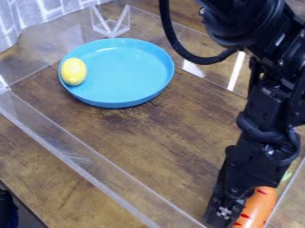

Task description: Move the carrot to the right side

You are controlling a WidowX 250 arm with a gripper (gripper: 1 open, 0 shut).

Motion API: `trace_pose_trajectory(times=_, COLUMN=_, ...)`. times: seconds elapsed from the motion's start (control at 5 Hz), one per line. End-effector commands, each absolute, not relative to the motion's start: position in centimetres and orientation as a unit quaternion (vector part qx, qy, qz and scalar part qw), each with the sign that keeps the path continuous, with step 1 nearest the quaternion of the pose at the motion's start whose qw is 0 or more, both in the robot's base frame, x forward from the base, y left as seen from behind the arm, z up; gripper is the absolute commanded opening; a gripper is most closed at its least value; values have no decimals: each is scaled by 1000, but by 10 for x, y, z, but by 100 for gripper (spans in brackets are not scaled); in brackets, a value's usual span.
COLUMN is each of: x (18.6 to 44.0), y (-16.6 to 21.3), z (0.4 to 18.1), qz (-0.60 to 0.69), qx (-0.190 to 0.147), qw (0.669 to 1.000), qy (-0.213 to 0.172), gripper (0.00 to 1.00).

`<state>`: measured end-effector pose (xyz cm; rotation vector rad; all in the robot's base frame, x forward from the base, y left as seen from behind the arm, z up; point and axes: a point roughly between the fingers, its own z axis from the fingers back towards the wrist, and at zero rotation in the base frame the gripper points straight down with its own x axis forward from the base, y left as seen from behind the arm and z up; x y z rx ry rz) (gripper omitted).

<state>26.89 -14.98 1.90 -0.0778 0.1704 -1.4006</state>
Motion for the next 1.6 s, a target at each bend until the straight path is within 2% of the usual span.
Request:
trace_pose_trajectory(times=0.0, x=270, y=-135, z=29, qz=-599, qx=-40, qw=795, qy=86, gripper=100)
trace_pose_trajectory(times=0.4, x=259, y=-132, z=38, qz=-611, qx=-36, qw=786, qy=85, gripper=100)
trace_pose_trajectory(times=1.0, x=262, y=-122, z=41, qz=-645, qx=-30, qw=759, qy=81, gripper=100)
trace_pose_trajectory(times=1.4, x=263, y=-135, z=44, qz=-667, qx=-23, qw=741, qy=74, gripper=100)
